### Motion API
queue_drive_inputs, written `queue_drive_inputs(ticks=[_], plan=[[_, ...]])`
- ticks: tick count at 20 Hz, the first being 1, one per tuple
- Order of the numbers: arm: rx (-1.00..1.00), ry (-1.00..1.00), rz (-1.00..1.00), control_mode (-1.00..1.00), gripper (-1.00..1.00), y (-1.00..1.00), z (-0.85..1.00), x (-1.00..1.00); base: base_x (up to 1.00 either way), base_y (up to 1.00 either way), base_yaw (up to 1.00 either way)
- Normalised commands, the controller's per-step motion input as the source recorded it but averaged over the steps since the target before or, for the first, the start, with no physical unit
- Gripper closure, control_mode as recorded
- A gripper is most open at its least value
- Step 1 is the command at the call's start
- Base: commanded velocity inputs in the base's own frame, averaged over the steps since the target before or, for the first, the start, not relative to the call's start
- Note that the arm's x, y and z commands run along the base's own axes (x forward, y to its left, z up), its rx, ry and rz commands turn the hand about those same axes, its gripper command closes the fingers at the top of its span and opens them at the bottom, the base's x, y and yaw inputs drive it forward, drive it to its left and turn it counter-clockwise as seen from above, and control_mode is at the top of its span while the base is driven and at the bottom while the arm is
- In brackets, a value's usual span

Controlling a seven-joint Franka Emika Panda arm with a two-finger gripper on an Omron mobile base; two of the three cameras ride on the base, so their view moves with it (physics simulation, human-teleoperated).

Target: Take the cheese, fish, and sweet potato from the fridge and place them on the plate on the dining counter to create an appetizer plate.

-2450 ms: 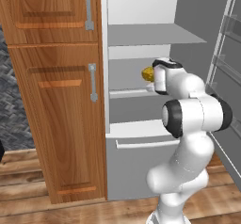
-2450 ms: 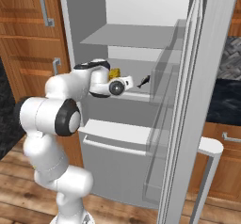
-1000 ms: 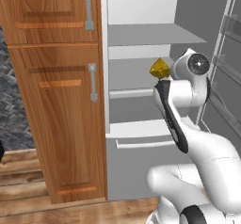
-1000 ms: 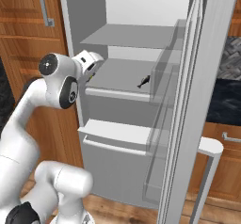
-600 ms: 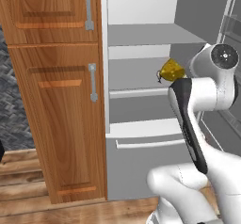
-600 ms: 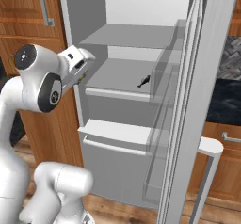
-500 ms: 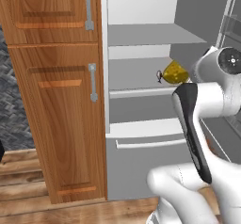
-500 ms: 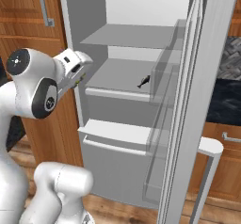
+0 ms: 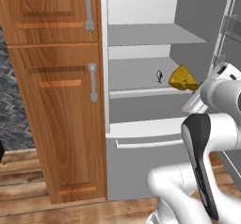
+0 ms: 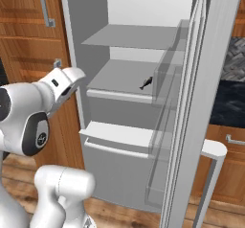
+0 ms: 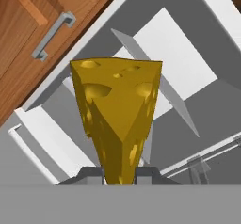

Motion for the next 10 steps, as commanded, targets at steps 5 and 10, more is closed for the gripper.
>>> queue_drive_inputs(ticks=[5,10], plan=[[0.00,-0.14,0.00,-1.00,1.00,0.00,0.00,-0.07,0.00,0.00,0.00],[0.00,-0.03,0.00,1.00,1.00,0.00,0.00,-0.10,-0.35,0.00,0.00]])
